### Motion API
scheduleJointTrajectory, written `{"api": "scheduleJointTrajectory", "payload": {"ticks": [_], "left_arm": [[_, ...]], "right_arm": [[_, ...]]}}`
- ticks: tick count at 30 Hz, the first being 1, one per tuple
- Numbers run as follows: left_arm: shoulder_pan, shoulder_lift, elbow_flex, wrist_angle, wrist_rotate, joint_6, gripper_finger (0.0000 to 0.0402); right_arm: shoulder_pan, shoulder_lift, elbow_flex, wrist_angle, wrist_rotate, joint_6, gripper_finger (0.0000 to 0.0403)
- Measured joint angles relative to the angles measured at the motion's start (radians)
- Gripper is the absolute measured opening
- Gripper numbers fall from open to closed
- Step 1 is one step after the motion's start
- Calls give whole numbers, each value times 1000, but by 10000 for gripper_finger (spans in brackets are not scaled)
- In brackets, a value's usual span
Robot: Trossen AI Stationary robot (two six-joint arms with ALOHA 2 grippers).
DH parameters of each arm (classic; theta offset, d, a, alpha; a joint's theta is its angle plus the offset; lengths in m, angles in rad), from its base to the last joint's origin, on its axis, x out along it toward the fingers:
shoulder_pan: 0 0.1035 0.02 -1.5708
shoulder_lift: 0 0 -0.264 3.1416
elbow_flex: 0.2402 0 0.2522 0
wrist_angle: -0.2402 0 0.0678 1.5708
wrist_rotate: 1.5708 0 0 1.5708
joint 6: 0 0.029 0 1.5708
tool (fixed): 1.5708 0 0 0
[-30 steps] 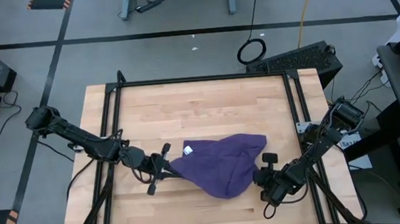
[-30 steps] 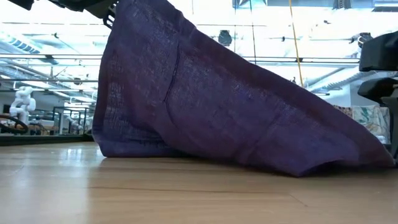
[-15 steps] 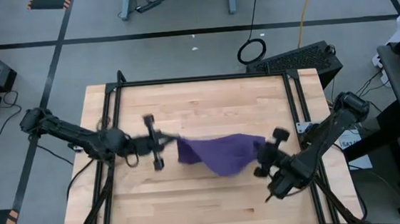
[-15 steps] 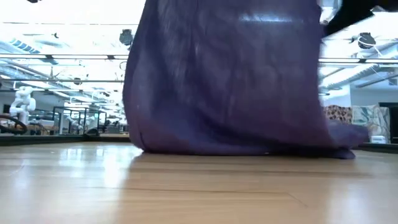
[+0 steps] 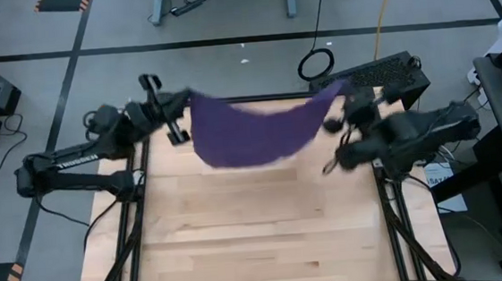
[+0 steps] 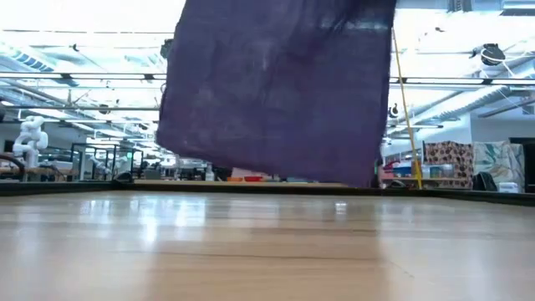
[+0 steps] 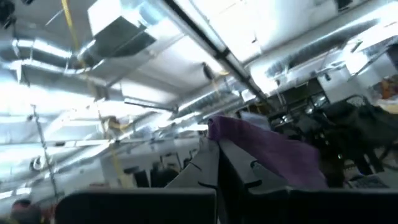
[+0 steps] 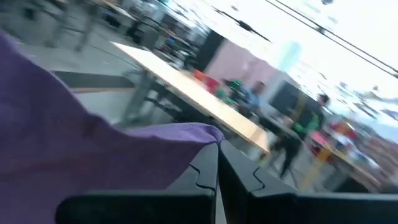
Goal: Roll towel
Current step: Roll the purple towel
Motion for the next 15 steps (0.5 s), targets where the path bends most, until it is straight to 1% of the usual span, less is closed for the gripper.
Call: {"api": "scheduleJointTrajectory", "payload": {"ticks": [1, 3, 7, 9, 11, 15], "left_arm": [[25, 10, 26, -27, 9, -22, 2], [64, 25, 68, -103, 31, -69, 2], [102, 35, 108, -273, 120, -110, 1], [102, 25, 112, -338, 160, -114, 1], [102, 7, 112, -397, 205, -151, 1], [101, -33, 112, -523, 369, -289, 1]], "right_arm": [[-26, -15, 23, 22, -20, -42, 0], [-65, -42, 58, 65, -100, -134, 0], [-88, -81, 79, 196, -386, -296, 0], [-83, -92, 79, 233, -523, -310, 0], [-72, -94, 79, 238, -642, -301, 0], [-35, -84, 70, 226, -829, -245, 0]]}}
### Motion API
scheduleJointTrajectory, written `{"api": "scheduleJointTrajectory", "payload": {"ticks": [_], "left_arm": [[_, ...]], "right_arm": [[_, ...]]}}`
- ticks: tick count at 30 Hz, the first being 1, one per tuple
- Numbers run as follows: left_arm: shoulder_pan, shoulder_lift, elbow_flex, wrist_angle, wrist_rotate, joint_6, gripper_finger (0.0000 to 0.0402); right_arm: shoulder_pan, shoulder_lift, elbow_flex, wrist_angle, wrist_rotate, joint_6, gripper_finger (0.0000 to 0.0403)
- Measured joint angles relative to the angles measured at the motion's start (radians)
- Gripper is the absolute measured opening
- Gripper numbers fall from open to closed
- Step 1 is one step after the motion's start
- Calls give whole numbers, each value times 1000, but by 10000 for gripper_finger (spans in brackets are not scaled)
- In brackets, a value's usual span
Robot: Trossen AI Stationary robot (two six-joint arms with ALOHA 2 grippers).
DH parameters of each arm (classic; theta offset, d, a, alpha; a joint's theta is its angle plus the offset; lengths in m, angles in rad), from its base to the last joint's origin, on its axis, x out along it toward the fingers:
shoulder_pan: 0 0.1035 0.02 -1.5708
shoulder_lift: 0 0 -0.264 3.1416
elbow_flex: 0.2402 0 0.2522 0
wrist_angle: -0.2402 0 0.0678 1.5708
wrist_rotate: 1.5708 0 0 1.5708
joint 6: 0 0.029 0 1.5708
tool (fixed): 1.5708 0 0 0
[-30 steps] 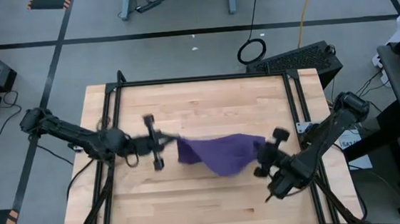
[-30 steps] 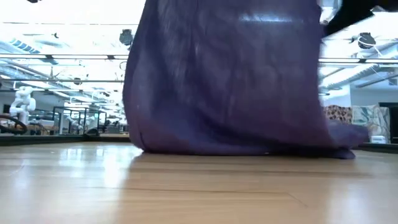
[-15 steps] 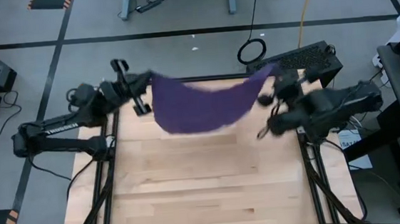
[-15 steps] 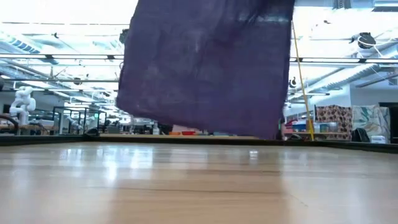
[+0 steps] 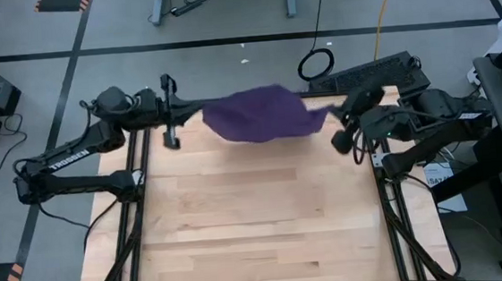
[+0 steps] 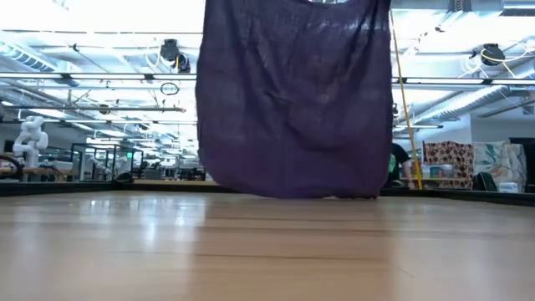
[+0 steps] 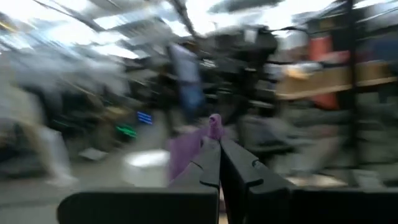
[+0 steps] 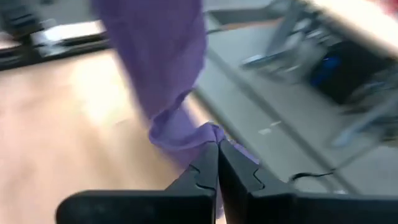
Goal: Roll towel
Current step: Roll the purple towel
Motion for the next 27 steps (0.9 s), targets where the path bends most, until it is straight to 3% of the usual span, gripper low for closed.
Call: {"api": "scheduleJointTrajectory", "payload": {"ticks": [3, 8, 15, 21, 27], "left_arm": [[-13, -24, 0, -141, 121, -103, 2], [-85, -43, -20, -379, 274, -129, 2], [-282, -50, -135, -454, 283, -168, 3], [-473, -50, -206, -425, 161, -258, 3], [-643, -49, -268, -427, -40, -334, 4]], "right_arm": [[45, 9, -24, 1, -117, 55, 0], [128, 38, -100, 6, -249, 146, 0], [238, 89, -203, 9, -352, 278, 0], [333, 140, -221, 42, -416, 380, 0], [455, 220, -221, 88, -424, 474, 0]]}}
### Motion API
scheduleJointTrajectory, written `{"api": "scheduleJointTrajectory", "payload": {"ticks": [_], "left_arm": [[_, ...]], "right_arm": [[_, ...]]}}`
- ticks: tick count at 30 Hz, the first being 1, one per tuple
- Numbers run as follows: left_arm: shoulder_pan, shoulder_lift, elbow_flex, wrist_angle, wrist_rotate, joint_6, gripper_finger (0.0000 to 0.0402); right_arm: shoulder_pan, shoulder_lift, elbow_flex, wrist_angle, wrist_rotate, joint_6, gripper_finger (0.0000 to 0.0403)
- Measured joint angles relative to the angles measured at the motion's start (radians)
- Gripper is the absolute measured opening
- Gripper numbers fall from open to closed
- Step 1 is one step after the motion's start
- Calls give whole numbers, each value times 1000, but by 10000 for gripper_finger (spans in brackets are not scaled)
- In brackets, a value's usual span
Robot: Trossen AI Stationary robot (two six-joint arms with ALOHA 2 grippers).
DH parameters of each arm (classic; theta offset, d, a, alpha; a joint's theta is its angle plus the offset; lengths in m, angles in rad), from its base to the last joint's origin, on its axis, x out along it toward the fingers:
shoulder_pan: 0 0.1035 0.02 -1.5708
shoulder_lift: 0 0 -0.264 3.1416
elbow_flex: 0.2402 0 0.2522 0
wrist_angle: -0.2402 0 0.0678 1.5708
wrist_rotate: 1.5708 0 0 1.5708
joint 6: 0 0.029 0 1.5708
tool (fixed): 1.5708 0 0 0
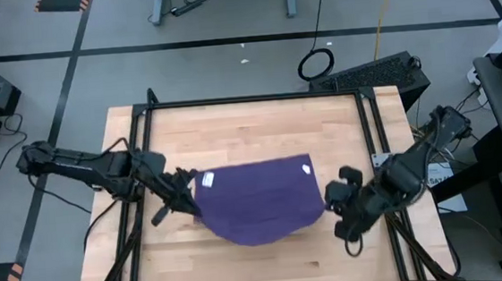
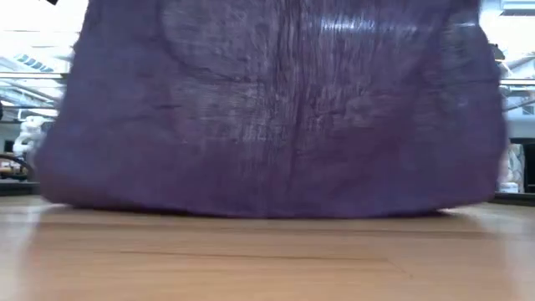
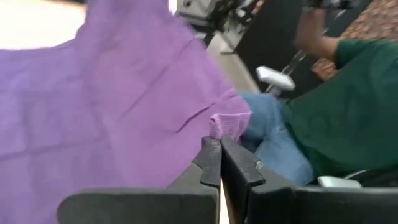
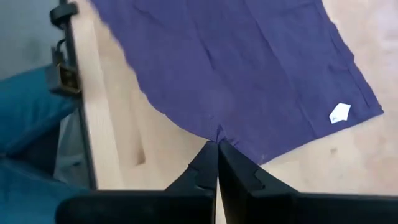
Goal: Roll towel
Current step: Roll the purple towel
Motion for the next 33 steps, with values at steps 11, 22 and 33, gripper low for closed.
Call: {"api": "scheduleJointTrajectory", "payload": {"ticks": [11, 22, 33], "left_arm": [[-239, 29, -126, 98, -314, -155, 4], [-388, 188, -135, 142, -513, -259, 4], [-413, 217, -134, 79, -706, -303, 4]], "right_arm": [[147, 235, 0, 37, 7, 72, 0], [166, 399, -1, 20, -5, -15, 0], [69, 400, -15, -193, 377, -54, 0]]}}
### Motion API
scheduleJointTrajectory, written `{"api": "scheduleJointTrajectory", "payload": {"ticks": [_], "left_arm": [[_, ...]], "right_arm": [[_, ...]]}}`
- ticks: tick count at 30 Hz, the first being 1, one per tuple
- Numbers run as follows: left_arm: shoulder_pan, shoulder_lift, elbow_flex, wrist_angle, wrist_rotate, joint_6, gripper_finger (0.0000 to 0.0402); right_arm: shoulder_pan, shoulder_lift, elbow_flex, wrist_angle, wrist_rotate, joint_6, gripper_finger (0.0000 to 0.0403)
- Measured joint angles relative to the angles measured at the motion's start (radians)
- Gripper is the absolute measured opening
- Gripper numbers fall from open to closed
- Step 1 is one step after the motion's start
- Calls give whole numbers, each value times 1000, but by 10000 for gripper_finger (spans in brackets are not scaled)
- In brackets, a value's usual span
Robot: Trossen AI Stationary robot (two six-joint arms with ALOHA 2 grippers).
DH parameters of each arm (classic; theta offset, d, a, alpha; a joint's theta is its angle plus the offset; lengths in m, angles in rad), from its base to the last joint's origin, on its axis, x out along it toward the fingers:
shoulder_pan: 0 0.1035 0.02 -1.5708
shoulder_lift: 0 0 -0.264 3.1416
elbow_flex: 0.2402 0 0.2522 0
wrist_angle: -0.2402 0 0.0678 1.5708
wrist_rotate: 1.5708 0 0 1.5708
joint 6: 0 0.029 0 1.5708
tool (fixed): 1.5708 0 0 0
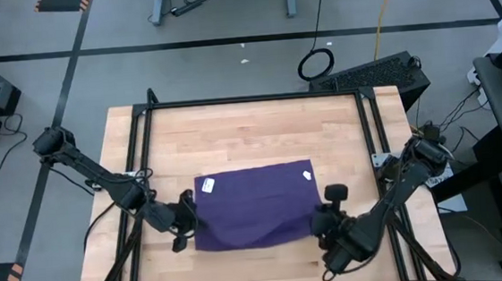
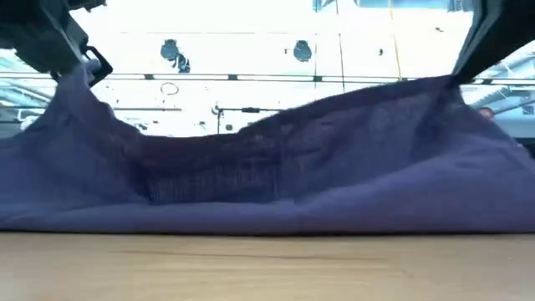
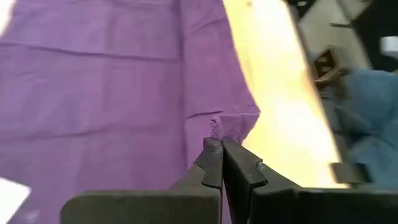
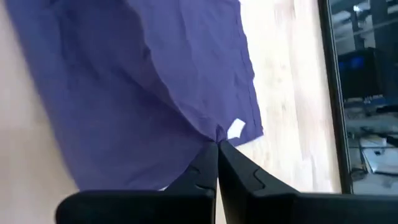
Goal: Roll towel
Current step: Roll the purple towel
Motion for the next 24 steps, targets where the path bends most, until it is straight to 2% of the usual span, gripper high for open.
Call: {"api": "scheduleJointTrajectory", "payload": {"ticks": [7, 10, 19, 24], "left_arm": [[1, 0, 0, -190, -195, -117, 4], [12, 0, 0, -250, -268, -164, 4], [21, 18, 0, -292, -327, -206, 4], [15, 35, 0, -278, -324, -231, 4]], "right_arm": [[-76, 0, -144, -39, 4, 9, 0], [-103, 0, -210, -61, 64, 54, 0], [-157, 0, -272, -57, 183, 84, 0], [-162, 0, -272, -62, 180, 68, 0]]}}
